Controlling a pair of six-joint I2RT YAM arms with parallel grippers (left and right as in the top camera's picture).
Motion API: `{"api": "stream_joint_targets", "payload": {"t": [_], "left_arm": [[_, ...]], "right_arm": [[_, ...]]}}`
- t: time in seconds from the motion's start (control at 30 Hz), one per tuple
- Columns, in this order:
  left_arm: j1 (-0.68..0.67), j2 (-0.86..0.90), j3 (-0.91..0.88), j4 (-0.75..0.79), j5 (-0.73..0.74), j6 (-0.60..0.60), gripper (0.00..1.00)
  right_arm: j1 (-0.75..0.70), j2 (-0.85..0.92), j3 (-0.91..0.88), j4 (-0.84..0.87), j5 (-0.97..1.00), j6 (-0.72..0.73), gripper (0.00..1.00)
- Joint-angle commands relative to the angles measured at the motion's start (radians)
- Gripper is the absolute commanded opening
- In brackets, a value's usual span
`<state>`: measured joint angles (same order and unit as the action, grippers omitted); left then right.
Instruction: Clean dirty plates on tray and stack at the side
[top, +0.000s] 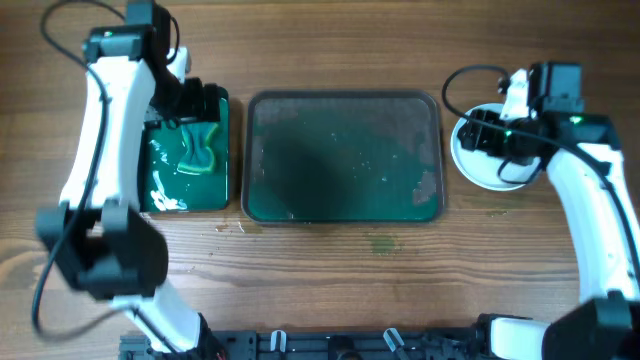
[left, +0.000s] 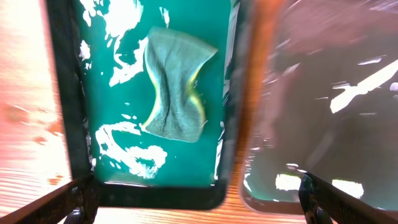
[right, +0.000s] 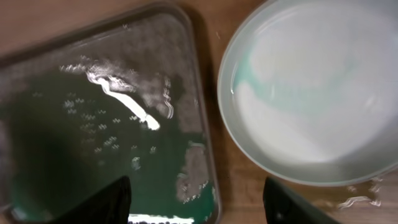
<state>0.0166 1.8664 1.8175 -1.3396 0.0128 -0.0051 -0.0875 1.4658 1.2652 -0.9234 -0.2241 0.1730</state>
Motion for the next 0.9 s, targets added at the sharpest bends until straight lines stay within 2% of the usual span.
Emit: {"api": "stream_joint_targets", "payload": {"t": [0.0,0.13,0.17,0.2,0.27,0.3,0.4,0.63,0.77,0.87], "left_arm": [[-0.013,-0.131,0.023,0.0,0.02,-0.01,1.0],[-0.013,-0.15,0.023,0.0,0.021,-0.01,1.0],[-0.013,-0.15,0.023,0.0,0.021,-0.01,1.0],[-0.013,-0.15,0.023,0.0,0.021,-0.01,1.0],[-0.013,-0.15,0.023,0.0,0.02,-0.01,1.0],[-0.013,-0.15,0.023,0.0,0.02,-0.01,1.0],[-0.013,-0.15,0.023,0.0,0.021,-0.01,1.0],[-0.013,-0.15,0.022,0.0,0.021,-0.01,1.0],[-0.013,-0.15,0.022,0.0,0.021,-0.01,1.0],[-0.013,-0.15,0.022,0.0,0.021,-0.01,1.0]], "right_arm": [[0.002,-0.104,0.161,-0.072,0.023,-0.042,0.69],[0.002,-0.207,0.261,-0.143,0.029,-0.04,0.73],[0.002,-0.242,0.267,-0.153,0.027,-0.038,0.84],[0.002,-0.288,0.267,-0.163,0.017,-0.038,1.0],[0.002,-0.362,0.267,-0.181,-0.013,-0.011,1.0],[0.002,-0.41,0.266,-0.187,-0.024,0.05,1.0],[0.002,-0.457,0.266,-0.187,-0.024,0.093,1.0],[0.002,-0.456,0.264,-0.185,-0.009,0.088,1.0],[0.003,-0.423,0.258,-0.17,-0.009,0.035,1.0],[0.006,-0.467,0.166,-0.041,-0.008,0.005,1.0]]}}
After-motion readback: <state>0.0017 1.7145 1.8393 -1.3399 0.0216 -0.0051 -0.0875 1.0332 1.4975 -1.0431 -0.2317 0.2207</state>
